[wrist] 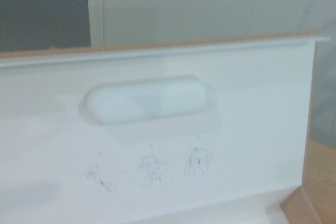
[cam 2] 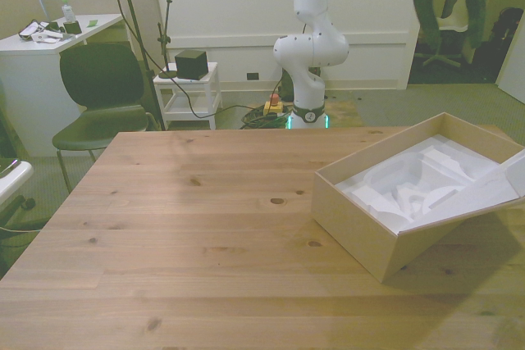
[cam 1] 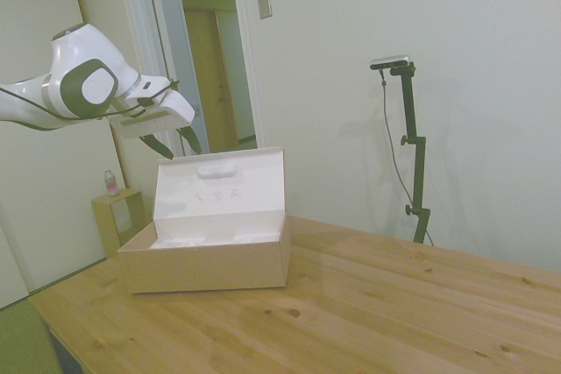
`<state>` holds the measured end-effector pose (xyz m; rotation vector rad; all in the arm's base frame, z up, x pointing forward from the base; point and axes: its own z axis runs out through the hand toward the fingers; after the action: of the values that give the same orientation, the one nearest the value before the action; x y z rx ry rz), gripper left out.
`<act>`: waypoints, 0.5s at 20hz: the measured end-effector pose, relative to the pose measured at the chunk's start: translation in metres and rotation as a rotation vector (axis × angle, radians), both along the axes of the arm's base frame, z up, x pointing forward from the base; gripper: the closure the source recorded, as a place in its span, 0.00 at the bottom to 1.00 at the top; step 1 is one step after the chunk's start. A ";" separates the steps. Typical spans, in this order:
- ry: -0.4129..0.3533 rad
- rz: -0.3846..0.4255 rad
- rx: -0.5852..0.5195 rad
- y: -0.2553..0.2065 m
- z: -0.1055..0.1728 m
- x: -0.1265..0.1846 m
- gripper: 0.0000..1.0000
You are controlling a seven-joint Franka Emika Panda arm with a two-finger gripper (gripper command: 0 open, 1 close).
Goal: Close the box
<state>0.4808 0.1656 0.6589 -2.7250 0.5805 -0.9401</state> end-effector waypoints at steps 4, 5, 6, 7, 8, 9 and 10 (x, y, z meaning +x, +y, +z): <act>-0.025 0.029 -0.044 0.020 0.010 0.031 0.00; -0.027 0.036 -0.050 0.024 0.012 0.039 0.00; -0.027 0.044 -0.055 0.029 0.013 0.047 0.00; -0.027 0.053 -0.060 0.035 0.014 0.055 0.00; -0.024 0.061 -0.069 0.041 0.014 0.062 0.00; -0.021 0.072 -0.077 0.048 0.014 0.070 0.00; -0.022 0.082 -0.087 0.055 0.013 0.076 0.00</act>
<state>0.5571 0.2209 0.6721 -2.7871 0.4300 -0.9967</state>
